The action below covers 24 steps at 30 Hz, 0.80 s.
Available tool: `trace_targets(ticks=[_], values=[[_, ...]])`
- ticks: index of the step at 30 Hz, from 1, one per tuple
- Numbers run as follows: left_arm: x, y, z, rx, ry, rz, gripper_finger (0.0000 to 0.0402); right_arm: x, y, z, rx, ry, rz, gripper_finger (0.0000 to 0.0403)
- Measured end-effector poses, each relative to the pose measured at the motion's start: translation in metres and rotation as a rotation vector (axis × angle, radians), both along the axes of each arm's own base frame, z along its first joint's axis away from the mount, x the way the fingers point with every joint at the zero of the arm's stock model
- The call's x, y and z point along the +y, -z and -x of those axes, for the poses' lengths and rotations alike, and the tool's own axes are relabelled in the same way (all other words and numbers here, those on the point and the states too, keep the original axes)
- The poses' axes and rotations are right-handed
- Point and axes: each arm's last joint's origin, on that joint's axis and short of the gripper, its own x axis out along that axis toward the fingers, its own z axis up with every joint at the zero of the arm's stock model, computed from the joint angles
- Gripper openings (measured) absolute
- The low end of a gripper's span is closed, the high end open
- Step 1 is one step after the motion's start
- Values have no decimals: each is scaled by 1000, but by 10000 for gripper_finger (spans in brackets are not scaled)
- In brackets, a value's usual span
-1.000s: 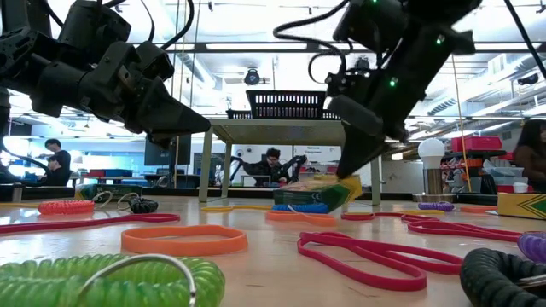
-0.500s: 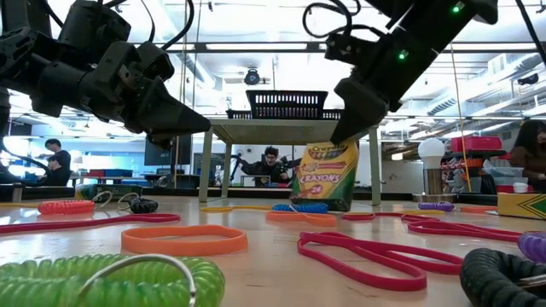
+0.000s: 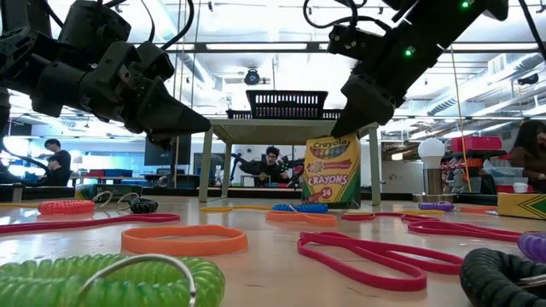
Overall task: Pick & Place Office Desk Supplies
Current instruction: Put the yellow crayon box into the bottom black bin
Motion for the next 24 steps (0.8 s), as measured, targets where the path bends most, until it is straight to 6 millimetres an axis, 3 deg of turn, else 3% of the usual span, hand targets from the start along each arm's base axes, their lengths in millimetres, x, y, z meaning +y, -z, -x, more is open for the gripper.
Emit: trace_targets(ticks=[11,19,24], values=[[0,0,0,0,0,0,45,0,-2,0,45,-37,109,0],[0,0,0,0,0,0,45,-2,-5,1,88,-34,292,0],[0,0,0,0,0,0,45,-4,-6,-5,41,-45,198,0]])
